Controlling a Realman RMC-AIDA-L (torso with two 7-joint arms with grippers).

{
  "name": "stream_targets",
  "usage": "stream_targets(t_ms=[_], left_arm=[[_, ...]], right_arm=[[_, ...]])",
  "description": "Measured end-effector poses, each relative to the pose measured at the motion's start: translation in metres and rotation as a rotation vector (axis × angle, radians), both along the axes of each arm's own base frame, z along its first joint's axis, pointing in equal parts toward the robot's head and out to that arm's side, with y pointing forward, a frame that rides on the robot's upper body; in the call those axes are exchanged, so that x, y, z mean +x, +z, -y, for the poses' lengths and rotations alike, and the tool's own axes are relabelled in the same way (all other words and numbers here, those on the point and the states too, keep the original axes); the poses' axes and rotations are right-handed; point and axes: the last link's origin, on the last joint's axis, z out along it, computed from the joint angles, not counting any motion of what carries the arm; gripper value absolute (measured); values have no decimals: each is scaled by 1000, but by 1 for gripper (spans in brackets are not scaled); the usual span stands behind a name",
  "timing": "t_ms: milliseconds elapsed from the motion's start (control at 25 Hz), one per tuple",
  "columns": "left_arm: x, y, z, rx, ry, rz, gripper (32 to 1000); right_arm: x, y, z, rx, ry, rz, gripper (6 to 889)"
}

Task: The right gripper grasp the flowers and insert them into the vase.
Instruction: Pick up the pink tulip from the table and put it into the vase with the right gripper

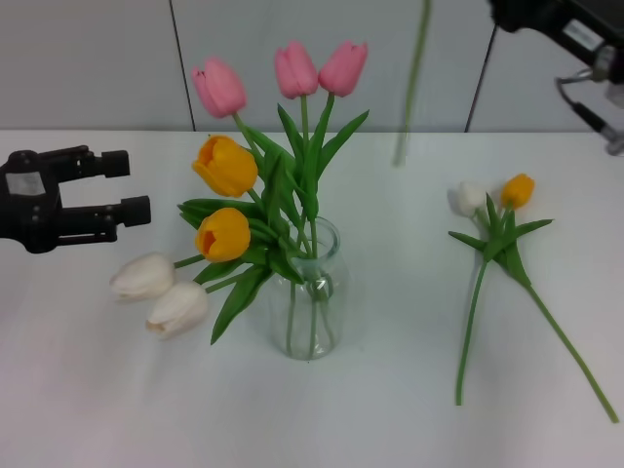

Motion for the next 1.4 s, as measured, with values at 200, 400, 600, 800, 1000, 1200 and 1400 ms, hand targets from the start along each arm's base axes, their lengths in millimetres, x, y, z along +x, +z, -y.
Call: stream_targets(t_ms=[200, 400, 600, 800, 1000, 1200, 1400], left_arm=[[2, -1, -1, 1, -7, 0, 830], [2, -1, -1, 4, -8, 4, 830], [8, -2, -6, 6, -23, 5, 830], [14, -6, -11, 1, -30, 13, 830], [20, -8, -14, -6, -45, 16, 830], [21, -8, -15, -6, -43, 18, 830], [14, -3, -13, 4, -28, 11, 830]], right_arm=[[-18, -7, 2, -98, 57, -27, 50], [-23, -11, 7, -145, 90, -53, 46], [-25, -32, 18, -180, 142, -23, 45], [-34, -48, 21, -157, 209, 47, 44], [-37, -56, 14, -102, 200, 99, 44], [-41, -62, 4, -73, 174, 137, 44], [-56, -72, -2, -103, 175, 158, 43]])
